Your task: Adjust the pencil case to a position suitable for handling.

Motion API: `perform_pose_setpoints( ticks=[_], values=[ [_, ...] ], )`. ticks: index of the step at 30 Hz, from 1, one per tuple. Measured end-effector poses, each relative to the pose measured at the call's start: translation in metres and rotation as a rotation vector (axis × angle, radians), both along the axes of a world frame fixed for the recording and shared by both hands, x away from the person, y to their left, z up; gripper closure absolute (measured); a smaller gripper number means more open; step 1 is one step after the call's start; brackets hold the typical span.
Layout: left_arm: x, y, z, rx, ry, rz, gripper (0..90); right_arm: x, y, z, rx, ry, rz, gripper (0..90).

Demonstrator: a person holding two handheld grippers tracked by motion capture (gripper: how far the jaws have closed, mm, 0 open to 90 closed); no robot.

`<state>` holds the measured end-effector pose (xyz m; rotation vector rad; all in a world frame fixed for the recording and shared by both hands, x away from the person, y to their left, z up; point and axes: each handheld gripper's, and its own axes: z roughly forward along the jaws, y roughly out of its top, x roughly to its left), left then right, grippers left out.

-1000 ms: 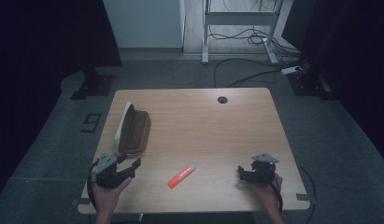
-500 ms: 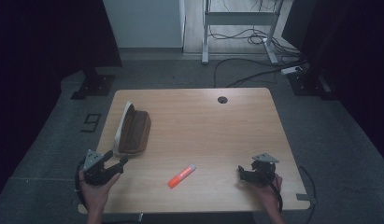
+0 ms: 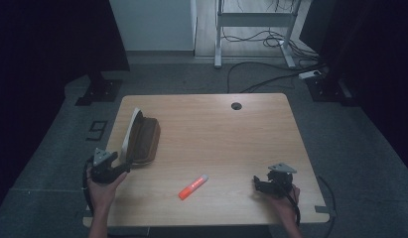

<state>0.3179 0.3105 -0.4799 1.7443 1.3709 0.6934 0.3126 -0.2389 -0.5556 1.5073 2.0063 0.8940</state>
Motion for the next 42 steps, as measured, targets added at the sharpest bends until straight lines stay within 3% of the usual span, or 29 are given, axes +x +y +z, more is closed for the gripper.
perform_pose_setpoints(
  ticks=[23, 27, 29, 35, 38, 42],
  values=[
    [0.049, 0.011, -0.021, 0.020, 0.049, 0.030, 35.8, 0.000, 0.000, 0.000, 0.000, -0.001, -0.004, 11.9],
    [0.054, 0.010, -0.025, 0.028, 0.049, 0.033, 41.6, 0.000, 0.000, 0.000, 0.000, -0.002, -0.004, 12.0],
    [0.056, 0.009, -0.027, 0.033, 0.056, 0.041, 50.1, 0.000, 0.000, 0.000, 0.000, -0.002, -0.004, 12.0],
    [0.058, 0.010, -0.028, 0.041, 0.058, 0.110, 63.3, 0.000, 0.000, 0.000, 0.000, -0.002, -0.004, 12.0],
    [0.058, 0.012, -0.027, 0.037, 0.056, 0.148, 74.5, 0.000, 0.000, 0.000, 0.000, -0.002, -0.004, 12.1],
    [0.060, 0.016, -0.028, 0.038, 0.051, 0.185, 81.2, 0.000, 0.000, 0.000, 0.000, -0.002, -0.004, 12.1]
  ],
)
